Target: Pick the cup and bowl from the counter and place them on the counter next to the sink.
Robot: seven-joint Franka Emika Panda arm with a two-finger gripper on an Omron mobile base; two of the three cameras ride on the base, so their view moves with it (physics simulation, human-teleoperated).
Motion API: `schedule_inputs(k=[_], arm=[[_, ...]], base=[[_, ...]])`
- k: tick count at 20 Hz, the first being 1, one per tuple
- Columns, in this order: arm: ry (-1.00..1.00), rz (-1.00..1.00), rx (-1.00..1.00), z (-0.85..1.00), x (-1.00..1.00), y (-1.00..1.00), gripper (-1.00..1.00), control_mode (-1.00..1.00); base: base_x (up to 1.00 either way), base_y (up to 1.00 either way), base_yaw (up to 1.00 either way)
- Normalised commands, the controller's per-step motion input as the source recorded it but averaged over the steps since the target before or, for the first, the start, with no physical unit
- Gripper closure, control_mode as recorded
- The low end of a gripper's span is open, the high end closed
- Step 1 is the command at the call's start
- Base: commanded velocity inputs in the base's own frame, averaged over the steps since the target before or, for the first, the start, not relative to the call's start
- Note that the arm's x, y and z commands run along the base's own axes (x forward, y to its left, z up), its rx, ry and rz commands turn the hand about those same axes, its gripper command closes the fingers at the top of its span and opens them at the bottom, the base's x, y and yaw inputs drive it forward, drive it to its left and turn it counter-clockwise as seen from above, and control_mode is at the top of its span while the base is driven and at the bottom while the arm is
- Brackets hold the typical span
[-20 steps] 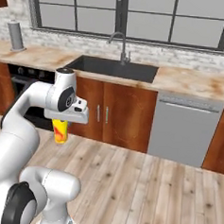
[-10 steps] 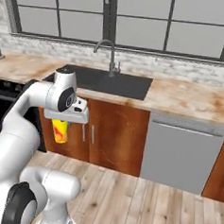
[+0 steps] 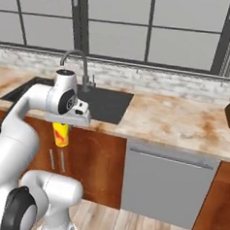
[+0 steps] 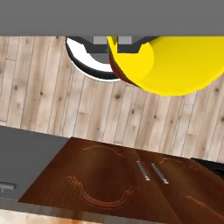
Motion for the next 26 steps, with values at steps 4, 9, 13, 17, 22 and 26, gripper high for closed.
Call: schedule_inputs(k=[4, 9, 13, 17, 22, 26], arm=[[0.0, 0.0, 0.0, 0.0, 0.0, 0.0, 1.0, 1.0], [0.0, 0.0, 0.0, 0.0, 0.0, 0.0, 1.0, 1.0], [0.0, 0.0, 0.0, 0.0, 0.0, 0.0, 1.0, 1.0], [0.0, 0.0, 0.0, 0.0, 0.0, 0.0, 1.0, 1.0], [0.0, 0.0, 0.0, 0.0, 0.0, 0.0, 1.0, -1.0], [0.0, -0.01, 0.0, 0.0, 0.45, 0.19, 1.0, -1.0]], base=[[1.0, -0.99, -0.03], [0.95, -0.87, -0.05], [0.03, 0.0, 0.0], [0.0, 0.0, 0.0], [0.0, 0.0, 0.0], [0.0, 0.0, 0.0]])
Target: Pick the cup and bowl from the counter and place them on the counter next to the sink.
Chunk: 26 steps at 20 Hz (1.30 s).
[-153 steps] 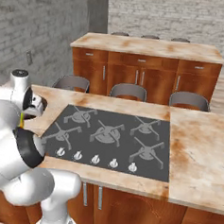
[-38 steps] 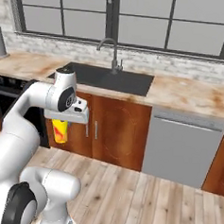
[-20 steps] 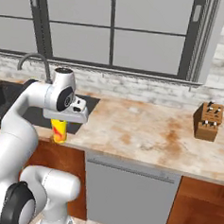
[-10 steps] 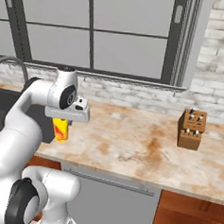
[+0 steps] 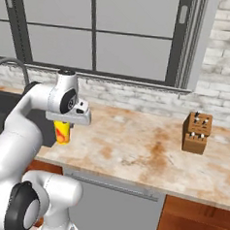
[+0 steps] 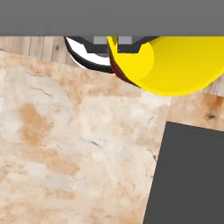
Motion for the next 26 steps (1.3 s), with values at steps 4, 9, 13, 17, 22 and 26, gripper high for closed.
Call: schedule_inputs(k=[4, 9, 13, 17, 22, 26], arm=[[0.0, -0.01, 0.0, 0.0, 0.76, 0.23, 1.0, -1.0], [-0.04, 0.0, 0.0, -0.07, 0.51, 0.0, 1.0, -1.0], [-0.11, 0.0, 0.0, -0.36, 0.43, 0.01, 1.0, -1.0], [-0.08, -0.03, 0.0, -0.38, 0.23, 0.09, 1.0, -1.0], [-0.04, -0.06, 0.0, -0.5, 0.02, 0.17, 1.0, -1.0], [-0.07, -0.06, 0.0, -0.36, 0.01, 0.07, 1.0, -1.0]], base=[[0.0, 0.0, 0.0], [0.0, 0.0, 0.0], [0.0, 0.0, 0.0], [0.0, 0.0, 0.0], [0.0, 0.0, 0.0], [0.0, 0.0, 0.0]])
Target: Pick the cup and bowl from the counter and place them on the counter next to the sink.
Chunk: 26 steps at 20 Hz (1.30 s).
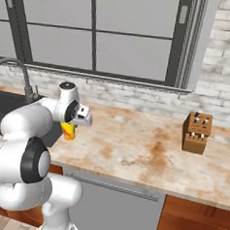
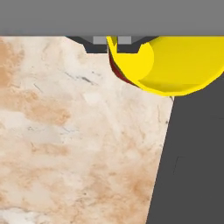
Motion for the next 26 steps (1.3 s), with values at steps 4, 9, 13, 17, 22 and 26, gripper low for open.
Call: schedule_inputs(k=[4, 9, 13, 17, 22, 26], arm=[[-0.03, -0.06, 0.0, -0.43, 0.04, 0.02, 1.0, -1.0], [-0.01, -0.05, 0.0, -0.35, 0.0, 0.01, 1.0, -1.0], [-0.02, -0.05, 0.0, -0.35, 0.0, 0.0, 1.0, -1.0], [-0.02, -0.05, 0.0, -0.34, 0.0, 0.0, 1.0, -1.0], [-0.01, -0.03, 0.0, -0.22, 0.0, 0.0, 1.0, -1.0], [0.0, 0.0, 0.0, 0.0, 0.0, 0.0, -1.0, -1.0]], base=[[0.0, 0.0, 0.0], [0.0, 0.0, 0.0], [0.0, 0.0, 0.0], [0.0, 0.0, 0.0], [0.0, 0.0, 0.0], [0.0, 0.0, 0.0]])
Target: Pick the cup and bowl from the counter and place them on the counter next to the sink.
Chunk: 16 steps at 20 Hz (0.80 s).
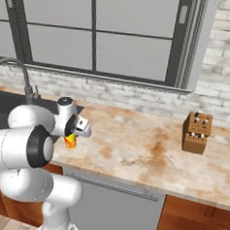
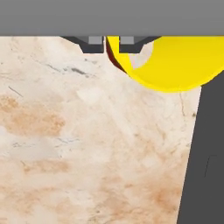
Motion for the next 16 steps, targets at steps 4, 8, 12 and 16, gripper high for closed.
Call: schedule_inputs(k=[4, 8, 12, 16], arm=[[0.0, 0.0, 0.0, 0.0, -0.09, 0.0, -1.0, -1.0], [-0.07, 0.0, 0.0, 0.11, -0.29, 0.0, -1.0, -1.0], [-0.17, 0.0, 0.0, 0.46, -0.28, -0.01, -1.0, -1.0], [-0.16, 0.0, 0.0, 0.39, -0.11, -0.08, -1.0, -1.0]], base=[[0.0, 0.0, 0.0], [0.0, 0.0, 0.0], [0.0, 0.0, 0.0], [0.0, 0.0, 0.0]])
